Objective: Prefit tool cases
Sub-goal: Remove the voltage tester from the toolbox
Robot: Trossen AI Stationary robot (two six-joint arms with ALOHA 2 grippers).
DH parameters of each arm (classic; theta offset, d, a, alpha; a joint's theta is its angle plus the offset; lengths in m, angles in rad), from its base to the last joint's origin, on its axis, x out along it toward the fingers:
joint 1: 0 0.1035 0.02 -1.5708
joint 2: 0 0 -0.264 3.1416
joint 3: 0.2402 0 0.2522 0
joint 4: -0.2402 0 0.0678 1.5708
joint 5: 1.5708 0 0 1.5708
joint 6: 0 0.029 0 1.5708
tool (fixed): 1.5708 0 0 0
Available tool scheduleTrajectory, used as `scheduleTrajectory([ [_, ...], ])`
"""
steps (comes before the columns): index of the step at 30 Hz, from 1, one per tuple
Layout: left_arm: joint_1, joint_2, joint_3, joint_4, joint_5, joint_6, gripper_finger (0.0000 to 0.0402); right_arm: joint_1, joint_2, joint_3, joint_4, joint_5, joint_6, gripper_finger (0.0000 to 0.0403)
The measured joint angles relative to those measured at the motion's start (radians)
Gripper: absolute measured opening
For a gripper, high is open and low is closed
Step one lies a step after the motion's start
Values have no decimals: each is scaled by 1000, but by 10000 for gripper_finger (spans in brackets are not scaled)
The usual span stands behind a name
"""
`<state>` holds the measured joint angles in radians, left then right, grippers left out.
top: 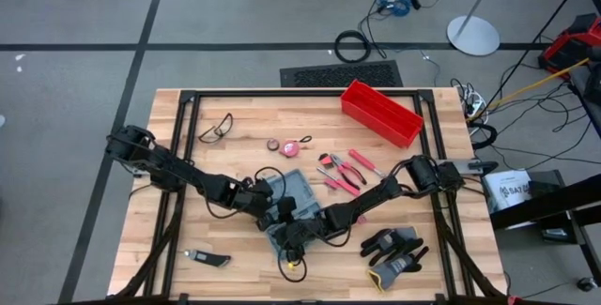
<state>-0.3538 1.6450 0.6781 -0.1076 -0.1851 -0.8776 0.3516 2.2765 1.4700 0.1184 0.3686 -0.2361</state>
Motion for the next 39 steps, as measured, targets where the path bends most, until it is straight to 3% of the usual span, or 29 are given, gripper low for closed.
scheduleTrajectory([
  [10, 2, 3, 0, 61, 23, 0, 1, -21, -1, 2, -111, -18, 42, 178],
  [21, 2, 3, 0, 76, 15, 19, 1, 2, -36, -3, -116, 110, -10, 150],
  [26, -9, 3, -2, 74, 85, 14, 1, 6, -74, -12, -254, 563, -112, 139],
  [27, -10, 3, -1, 74, 88, 15, 1, 8, -93, -11, -287, 595, -111, 136],
  [32, -11, 3, -2, 89, 61, 21, 1, -5, -128, -9, -439, 461, 85, 124],
  [39, -10, -57, -6, 66, 49, 54, 1, -15, -157, -8, -630, 445, 251, 111],
])
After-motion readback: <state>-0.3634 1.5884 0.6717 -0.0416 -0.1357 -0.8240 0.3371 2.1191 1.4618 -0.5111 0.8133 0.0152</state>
